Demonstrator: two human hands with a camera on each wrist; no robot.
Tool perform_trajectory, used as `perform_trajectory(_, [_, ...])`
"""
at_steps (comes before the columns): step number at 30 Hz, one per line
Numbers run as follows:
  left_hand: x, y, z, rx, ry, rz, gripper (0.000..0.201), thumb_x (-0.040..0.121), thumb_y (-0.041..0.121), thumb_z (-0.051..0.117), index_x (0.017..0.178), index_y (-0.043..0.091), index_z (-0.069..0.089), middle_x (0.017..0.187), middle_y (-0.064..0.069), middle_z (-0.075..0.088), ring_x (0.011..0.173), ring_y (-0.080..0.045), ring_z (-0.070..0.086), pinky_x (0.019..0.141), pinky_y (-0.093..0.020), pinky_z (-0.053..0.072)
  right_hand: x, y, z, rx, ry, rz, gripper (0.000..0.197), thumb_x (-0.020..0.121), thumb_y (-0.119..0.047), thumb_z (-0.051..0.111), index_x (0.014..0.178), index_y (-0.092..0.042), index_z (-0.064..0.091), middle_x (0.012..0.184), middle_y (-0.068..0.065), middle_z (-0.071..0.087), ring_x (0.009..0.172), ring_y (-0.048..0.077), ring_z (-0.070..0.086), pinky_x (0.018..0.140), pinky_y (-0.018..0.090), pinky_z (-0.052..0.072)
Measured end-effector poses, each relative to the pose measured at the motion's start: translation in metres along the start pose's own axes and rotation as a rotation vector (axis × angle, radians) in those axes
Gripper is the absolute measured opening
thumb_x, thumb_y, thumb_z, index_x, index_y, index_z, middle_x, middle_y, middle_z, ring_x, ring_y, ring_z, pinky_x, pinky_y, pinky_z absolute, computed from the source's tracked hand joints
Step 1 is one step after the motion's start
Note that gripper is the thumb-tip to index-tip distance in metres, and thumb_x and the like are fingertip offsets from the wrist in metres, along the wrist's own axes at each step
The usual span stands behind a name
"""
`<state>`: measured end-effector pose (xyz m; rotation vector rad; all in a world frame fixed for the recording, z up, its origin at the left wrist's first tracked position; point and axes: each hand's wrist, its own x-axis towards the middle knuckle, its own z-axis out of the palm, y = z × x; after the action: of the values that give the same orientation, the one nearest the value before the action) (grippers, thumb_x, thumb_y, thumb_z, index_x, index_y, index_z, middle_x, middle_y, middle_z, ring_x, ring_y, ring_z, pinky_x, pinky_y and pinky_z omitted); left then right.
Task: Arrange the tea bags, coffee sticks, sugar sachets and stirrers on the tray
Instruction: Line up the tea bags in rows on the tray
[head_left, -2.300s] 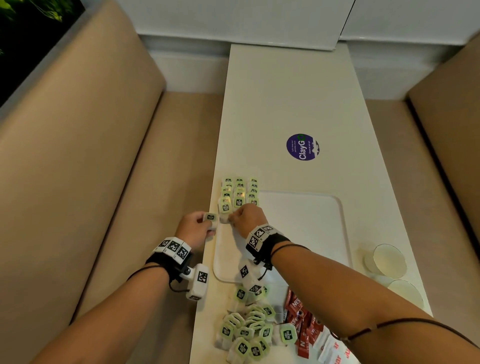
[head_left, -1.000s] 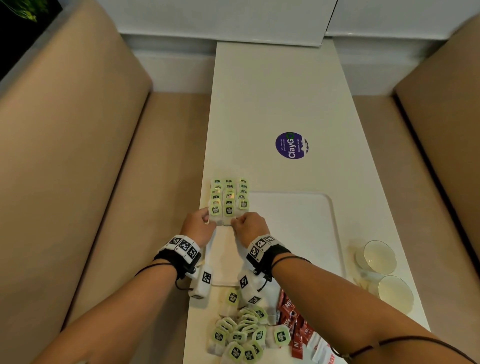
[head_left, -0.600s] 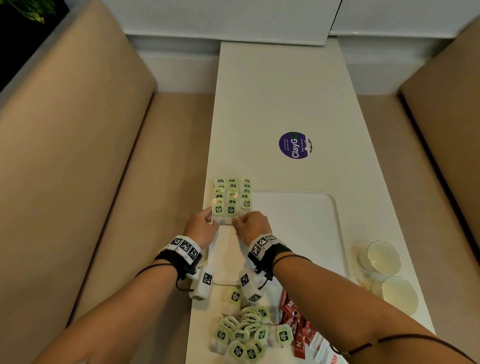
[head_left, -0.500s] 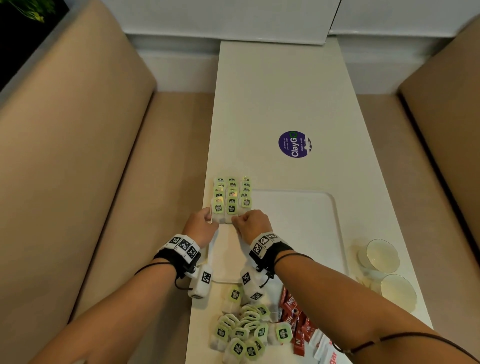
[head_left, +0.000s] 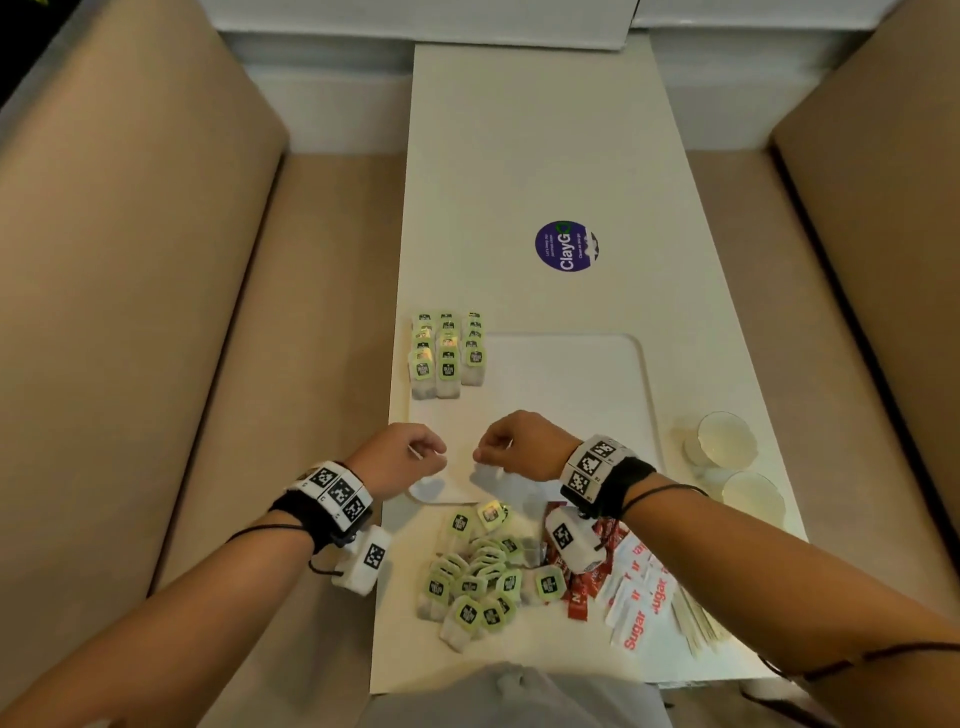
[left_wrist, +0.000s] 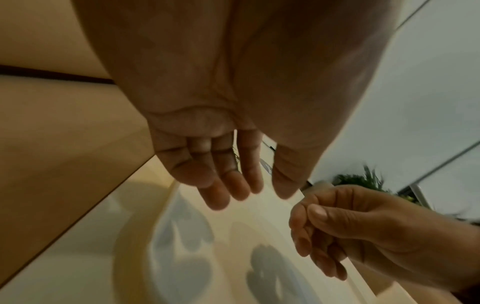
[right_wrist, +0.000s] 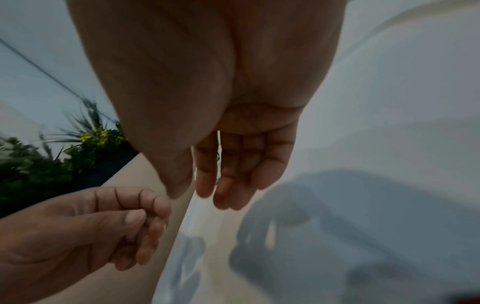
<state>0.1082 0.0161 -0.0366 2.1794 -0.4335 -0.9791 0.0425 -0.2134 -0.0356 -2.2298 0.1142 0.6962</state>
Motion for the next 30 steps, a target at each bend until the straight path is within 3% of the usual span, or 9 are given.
perform_trajectory(2, [-0.009,-0.001,0.007,0.05,-0.108,0.03,0.012,0.087,0.028,0.077,0.095,0.02,0.074,0.086,0.007,0.071,0.072,-0.004,0.061,0.071,-0.021,0.052,-0.014,0.004,0.006,-0.029,-0.067,-0.02,0.031,0.092,-0.048,0.067,0.097,-0.019,0.077,0.089,-0.005,0.075,0.078,0.011,0.069,0.08,0.034,0.058])
perform_trajectory(6, [-0.026,0.001,0.019,0.13,-0.294,0.09,0.013,0.085,0.028,0.079,0.092,0.017,0.08,0.077,0.009,0.073,0.065,0.004,0.06,0.065,-0.011,0.047,-0.037,0.008,0.021,-0.051,-0.176,-0.024,0.03,0.087,-0.054,0.069,0.093,-0.026,0.078,0.085,-0.012,0.075,0.082,0.007,0.069,0.084,0.037,0.058])
perform_trajectory(11, [-0.04,0.001,0.029,0.181,-0.438,0.084,0.021,0.08,0.034,0.083,0.097,0.022,0.08,0.086,0.004,0.076,0.073,0.0,0.065,0.073,-0.019,0.053,-0.054,0.008,0.035,-0.11,-0.246,-0.006,0.031,0.085,-0.054,0.072,0.099,-0.026,0.075,0.092,-0.01,0.075,0.088,0.009,0.069,0.088,0.037,0.058])
perform_trajectory(13, [-0.044,0.0,0.033,0.223,-0.467,0.096,0.025,0.078,0.035,0.085,0.099,0.022,0.079,0.086,0.004,0.074,0.07,0.001,0.062,0.067,-0.014,0.05,-0.058,0.008,0.039,-0.16,-0.258,0.005,0.029,0.087,-0.05,0.071,0.101,-0.024,0.074,0.09,-0.008,0.075,0.086,0.01,0.071,0.086,0.035,0.057])
perform_trajectory(19, [-0.049,-0.005,0.043,0.314,-0.412,0.107,0.017,0.081,0.029,0.083,0.092,0.016,0.079,0.073,0.013,0.068,0.059,0.006,0.056,0.062,-0.015,0.045,-0.067,0.011,0.05,-0.233,-0.192,-0.022,0.02,0.092,-0.039,0.065,0.093,-0.021,0.072,0.086,-0.003,0.075,0.078,0.012,0.071,0.078,0.032,0.058])
perform_trajectory(27, [-0.054,-0.011,0.04,0.291,-0.292,0.114,0.01,0.083,0.028,0.081,0.086,0.02,0.076,0.075,0.011,0.069,0.066,-0.002,0.06,0.069,-0.023,0.052,-0.076,0.01,0.041,-0.208,-0.078,-0.062,0.017,0.092,-0.034,0.062,0.082,-0.022,0.068,0.086,-0.002,0.072,0.08,0.018,0.068,0.07,0.031,0.054])
perform_trajectory(30, [-0.057,-0.011,0.041,0.305,-0.298,0.116,0.009,0.081,0.028,0.081,0.085,0.024,0.074,0.074,0.016,0.066,0.063,0.003,0.057,0.064,-0.018,0.047,-0.077,0.008,0.041,-0.212,-0.061,-0.06,0.018,0.093,-0.035,0.062,0.084,-0.02,0.068,0.087,-0.001,0.071,0.081,0.019,0.067,0.072,0.032,0.055])
